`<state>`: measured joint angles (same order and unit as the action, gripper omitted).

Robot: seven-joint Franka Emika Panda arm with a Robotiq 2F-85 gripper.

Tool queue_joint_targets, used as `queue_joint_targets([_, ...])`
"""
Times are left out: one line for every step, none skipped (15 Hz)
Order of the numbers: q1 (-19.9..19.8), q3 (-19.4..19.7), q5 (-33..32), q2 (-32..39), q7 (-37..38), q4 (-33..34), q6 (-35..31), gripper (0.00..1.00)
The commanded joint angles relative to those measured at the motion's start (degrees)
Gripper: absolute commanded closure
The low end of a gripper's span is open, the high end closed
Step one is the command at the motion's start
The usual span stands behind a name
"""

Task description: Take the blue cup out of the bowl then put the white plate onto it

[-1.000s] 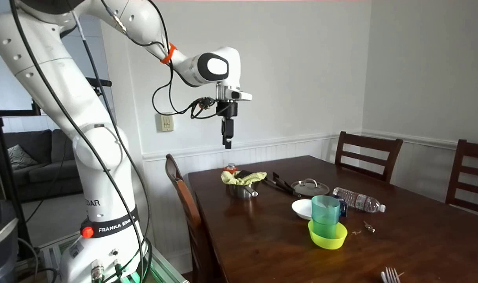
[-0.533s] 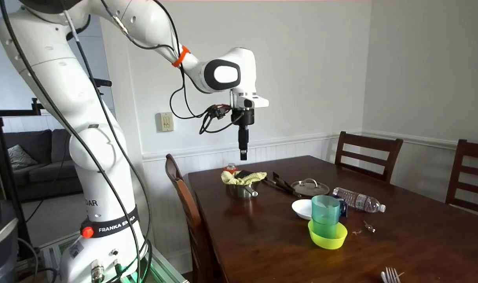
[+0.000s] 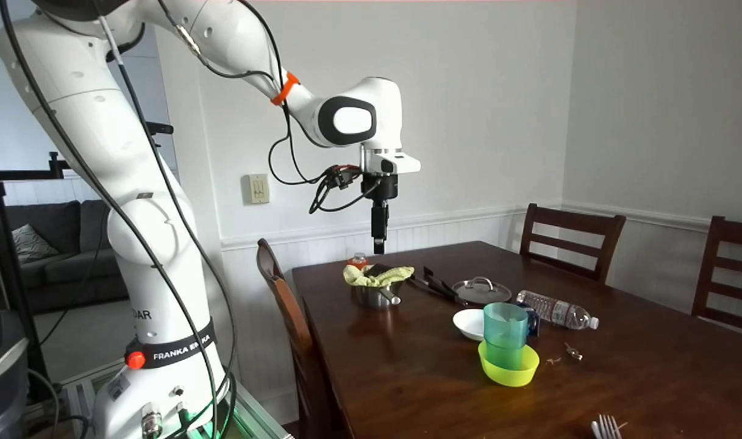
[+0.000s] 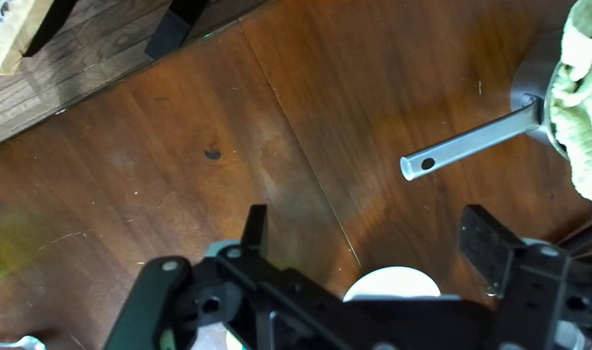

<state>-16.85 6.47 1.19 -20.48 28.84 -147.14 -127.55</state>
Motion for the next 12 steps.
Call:
queue_joint_targets([0.00, 0.02, 0.00, -0.02, 0.00, 0.11, 0.18, 0.00])
queue_joint_targets([0.00, 0.02, 0.00, -0.02, 0.00, 0.11, 0.18, 0.00])
queue_joint_targets([0.00, 0.02, 0.02, -0.02, 0.00, 0.11, 0.18, 0.00])
queue_joint_targets([-0.75, 0.44, -0.79, 0.87, 0.08, 0.86, -0.46, 0.00])
queue_joint_targets([-1.75, 0.91, -2.45, 1.81, -0.19, 1.55, -1.38, 0.00])
queue_joint_targets([-2.64, 1.12, -4.54, 2.34, -0.35, 1.76, -3.01, 0.00])
queue_joint_targets([-3.01, 2.02, -5.13, 3.31, -1.96, 2.43, -3.81, 0.00])
queue_joint_targets([-3.77, 2.61, -6.47, 4.52, -2.79, 3.16, -4.79, 0.00])
queue_joint_targets([-4.56, 3.11, -7.61, 5.56, -2.69, 3.74, -5.96, 0.00])
queue_joint_targets([-4.82, 4.13, -7.62, 6.87, -4.02, 4.59, -6.70, 0.00])
queue_joint_targets([-4.81, 5.21, -6.87, 8.28, -5.55, 5.46, -6.80, 0.00])
queue_joint_targets([-5.29, 6.18, -7.07, 10.14, -6.24, 6.65, -7.41, 0.00])
